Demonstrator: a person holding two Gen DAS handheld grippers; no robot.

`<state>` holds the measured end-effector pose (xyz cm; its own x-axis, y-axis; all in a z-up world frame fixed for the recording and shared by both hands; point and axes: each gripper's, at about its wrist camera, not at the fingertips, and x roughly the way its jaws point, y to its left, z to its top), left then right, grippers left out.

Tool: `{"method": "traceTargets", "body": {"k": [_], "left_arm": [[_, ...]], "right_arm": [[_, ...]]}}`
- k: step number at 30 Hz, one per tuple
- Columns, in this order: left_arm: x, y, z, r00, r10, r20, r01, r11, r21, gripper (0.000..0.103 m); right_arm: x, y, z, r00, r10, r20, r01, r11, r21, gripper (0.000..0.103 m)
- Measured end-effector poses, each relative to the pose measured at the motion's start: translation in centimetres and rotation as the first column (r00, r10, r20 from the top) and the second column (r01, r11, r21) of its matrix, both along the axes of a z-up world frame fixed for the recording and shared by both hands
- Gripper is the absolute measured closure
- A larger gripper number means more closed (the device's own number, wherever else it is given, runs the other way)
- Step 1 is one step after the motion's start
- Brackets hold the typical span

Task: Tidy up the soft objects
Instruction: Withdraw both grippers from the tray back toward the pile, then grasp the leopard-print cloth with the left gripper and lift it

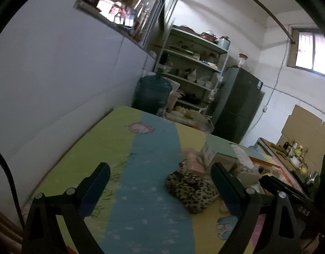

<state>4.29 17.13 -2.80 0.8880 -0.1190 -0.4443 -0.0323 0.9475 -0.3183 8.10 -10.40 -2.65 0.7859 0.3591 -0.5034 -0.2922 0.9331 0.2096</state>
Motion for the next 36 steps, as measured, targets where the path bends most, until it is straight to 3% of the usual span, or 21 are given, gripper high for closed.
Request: {"method": "traceTargets", "body": {"k": [12,17,23,30,36], "left_arm": [[1.7,1.0,-2.1,0.998,-0.041,-0.047,0.038,0.998,-0.044,0.006],[3.1,0.0,-2.9,0.993,-0.092,-0.069,0.089,0.995,-0.05,0.006],[5.0,-1.7,-3.8,0.985,-0.134,-0.113,0.131,0.991,-0.035,0.006],[8.1,-4.2,-5.3,0.956,-0.203,-0.211,0.204,0.979,-0.021,0.009],[10.4,-6.2,-7.0,0.913,-0.227,-0.34,0.24,0.971,-0.001,0.014]], "right_arm": [[0.6,1.8,-1.5,0.999,0.026,-0.041,-0.027,0.999,-0.022,0.034],[0.6,0.6,-1.9,0.999,-0.003,-0.042,0.002,1.0,-0.019,0.034],[1.5,1.5,-3.2,0.995,0.049,-0.087,-0.051,0.999,-0.019,0.034],[2.7,2.0,-4.6,0.989,0.079,-0.126,-0.086,0.995,-0.047,0.034],[3.1,1.8,-5.2,0.985,0.109,-0.135,-0.117,0.992,-0.053,0.035]]}}
